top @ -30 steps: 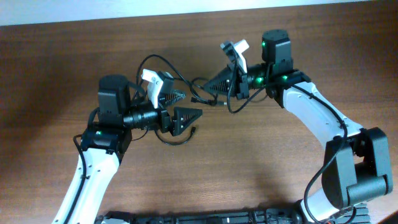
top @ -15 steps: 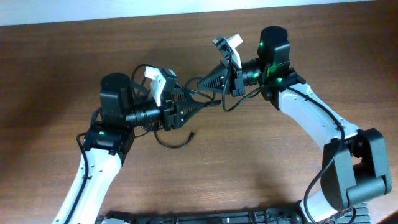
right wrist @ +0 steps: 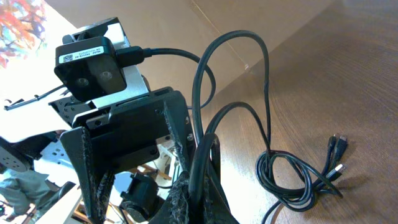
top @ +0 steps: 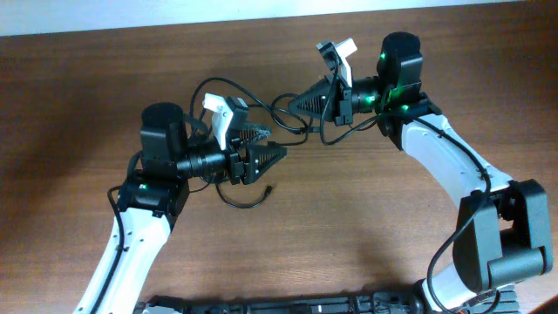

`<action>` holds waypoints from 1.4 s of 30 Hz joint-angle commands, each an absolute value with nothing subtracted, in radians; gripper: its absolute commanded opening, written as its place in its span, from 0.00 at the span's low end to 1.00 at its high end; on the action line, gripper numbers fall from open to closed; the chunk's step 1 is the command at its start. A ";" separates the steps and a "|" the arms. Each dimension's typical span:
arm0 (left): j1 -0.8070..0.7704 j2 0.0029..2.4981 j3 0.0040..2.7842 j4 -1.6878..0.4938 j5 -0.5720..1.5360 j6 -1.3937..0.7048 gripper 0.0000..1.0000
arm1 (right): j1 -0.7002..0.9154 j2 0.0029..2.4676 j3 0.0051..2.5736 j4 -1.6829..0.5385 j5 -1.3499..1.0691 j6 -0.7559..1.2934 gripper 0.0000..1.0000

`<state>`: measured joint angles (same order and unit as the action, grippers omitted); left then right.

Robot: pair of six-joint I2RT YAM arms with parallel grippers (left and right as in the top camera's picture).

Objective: Untangle cables

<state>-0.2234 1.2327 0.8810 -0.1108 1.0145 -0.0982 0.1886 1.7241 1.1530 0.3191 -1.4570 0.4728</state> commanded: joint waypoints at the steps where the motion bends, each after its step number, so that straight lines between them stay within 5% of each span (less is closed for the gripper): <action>1: -0.229 1.236 0.889 -0.109 0.992 -0.090 0.71 | 0.203 1.700 1.163 0.323 -1.475 0.488 0.04; 6: -0.229 1.236 0.889 -0.109 0.972 -0.090 0.82 | 0.216 1.700 1.163 0.323 -1.482 0.489 0.04; 11: -0.229 1.236 0.889 -0.109 0.953 -0.090 0.82 | 0.239 1.700 1.163 0.342 -1.482 0.514 0.04; 14: -0.229 1.236 0.889 -0.109 0.954 -0.091 0.64 | 0.242 1.700 1.163 0.346 -1.482 0.514 0.04; 20: -0.229 1.236 0.889 -0.109 0.954 -0.091 0.57 | 0.257 1.700 1.163 0.349 -1.485 0.514 0.04; 24: -0.229 1.236 0.889 -0.109 0.953 -0.091 0.71 | 0.253 1.700 1.163 0.353 -1.485 0.514 0.04; 40: -0.229 1.236 0.889 -0.084 0.913 -0.143 0.81 | 0.257 1.700 1.163 0.558 -1.519 0.697 0.04; 42: -0.229 1.236 0.889 -0.056 0.913 -0.146 0.60 | 0.268 1.700 1.163 0.558 -1.518 0.693 0.04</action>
<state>-0.2245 1.2335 0.8810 -0.0784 0.9188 -0.1246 0.2466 1.7210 1.1530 0.5533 -1.4952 0.6884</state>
